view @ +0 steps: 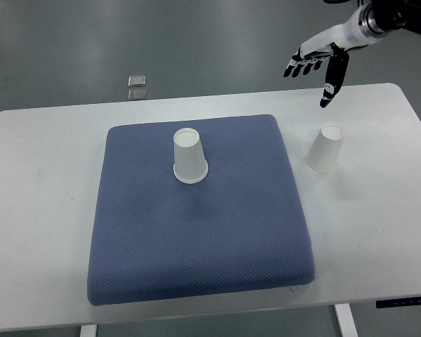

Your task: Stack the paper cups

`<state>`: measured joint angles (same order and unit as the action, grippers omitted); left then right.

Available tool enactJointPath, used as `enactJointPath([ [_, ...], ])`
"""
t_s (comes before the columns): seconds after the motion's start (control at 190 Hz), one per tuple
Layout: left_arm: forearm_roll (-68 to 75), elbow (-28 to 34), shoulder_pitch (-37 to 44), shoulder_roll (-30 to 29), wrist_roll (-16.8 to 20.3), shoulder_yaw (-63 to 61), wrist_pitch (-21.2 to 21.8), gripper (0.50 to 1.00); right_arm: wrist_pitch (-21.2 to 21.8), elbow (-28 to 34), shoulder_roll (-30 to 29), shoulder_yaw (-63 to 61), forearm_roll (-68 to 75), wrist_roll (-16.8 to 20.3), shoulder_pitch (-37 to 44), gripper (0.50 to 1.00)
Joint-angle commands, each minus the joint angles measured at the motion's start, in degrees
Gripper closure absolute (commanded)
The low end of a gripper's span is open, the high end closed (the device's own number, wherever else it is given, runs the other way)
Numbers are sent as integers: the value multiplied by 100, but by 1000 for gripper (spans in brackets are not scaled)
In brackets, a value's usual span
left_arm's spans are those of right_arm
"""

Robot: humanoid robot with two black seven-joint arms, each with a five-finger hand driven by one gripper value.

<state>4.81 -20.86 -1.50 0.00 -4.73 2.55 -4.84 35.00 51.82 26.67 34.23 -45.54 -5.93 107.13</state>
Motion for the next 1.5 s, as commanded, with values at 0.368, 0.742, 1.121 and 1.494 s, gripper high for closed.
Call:
enactJointPath([
  [0.368, 2, -76, -8, 0, -1, -9, 1, 500, 0, 2095, 1446, 497, 159, 250, 2268, 572],
  [0.742, -7, -67, 0, 0, -1, -17, 1, 500, 0, 1296, 1042, 550, 124, 338, 1302, 572],
  [1.121, -15, -23, 9, 0, -10, -17, 1, 500, -643, -401, 5, 471, 124, 453, -940, 572],
  [1.494, -15, -6, 18, 0, -10, -26, 1, 500, -1294, -1447, -742, 453, 168, 453, -2012, 574],
])
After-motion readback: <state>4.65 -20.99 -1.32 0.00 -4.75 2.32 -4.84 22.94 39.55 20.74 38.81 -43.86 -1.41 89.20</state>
